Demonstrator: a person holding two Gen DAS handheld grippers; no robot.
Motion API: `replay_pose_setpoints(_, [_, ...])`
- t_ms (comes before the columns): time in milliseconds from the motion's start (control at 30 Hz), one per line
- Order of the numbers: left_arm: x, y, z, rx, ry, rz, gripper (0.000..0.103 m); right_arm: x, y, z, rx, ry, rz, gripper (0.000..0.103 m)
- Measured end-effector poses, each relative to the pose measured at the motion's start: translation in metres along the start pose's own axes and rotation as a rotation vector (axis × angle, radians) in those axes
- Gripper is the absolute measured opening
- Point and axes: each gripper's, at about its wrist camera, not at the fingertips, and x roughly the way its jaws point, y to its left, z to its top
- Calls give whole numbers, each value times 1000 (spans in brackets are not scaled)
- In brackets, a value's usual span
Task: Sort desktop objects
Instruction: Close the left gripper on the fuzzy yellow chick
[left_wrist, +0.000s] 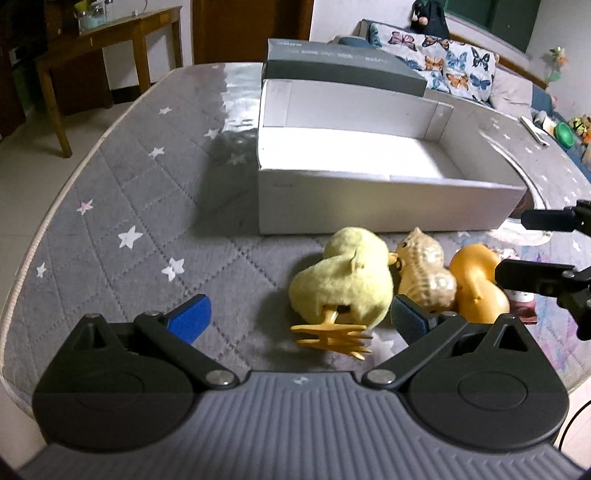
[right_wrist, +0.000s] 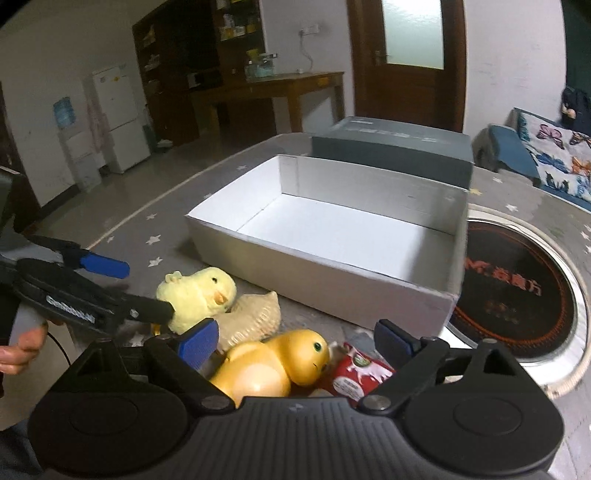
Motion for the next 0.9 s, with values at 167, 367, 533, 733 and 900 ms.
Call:
replay_pose_setpoints(167, [-1, 5, -1, 11, -3, 26, 102, 5, 4, 4, -24, 6, 13, 93])
replay_pose_setpoints(367, [-7, 12, 1, 19, -35, 63, 102, 9, 12, 7, -44, 5, 35, 94])
replay_pose_setpoints(533, [-11, 28, -1, 5, -44, 109, 102, 17, 25, 9, -82, 14, 70, 94])
replay_pose_setpoints(733, [-8, 52, 2, -69, -33, 128, 98, 32, 42, 15, -130, 27, 114, 94])
replay_pose_setpoints(900, [-7, 57, 2, -93, -26, 75, 98, 47, 55, 19, -168, 41, 145, 93])
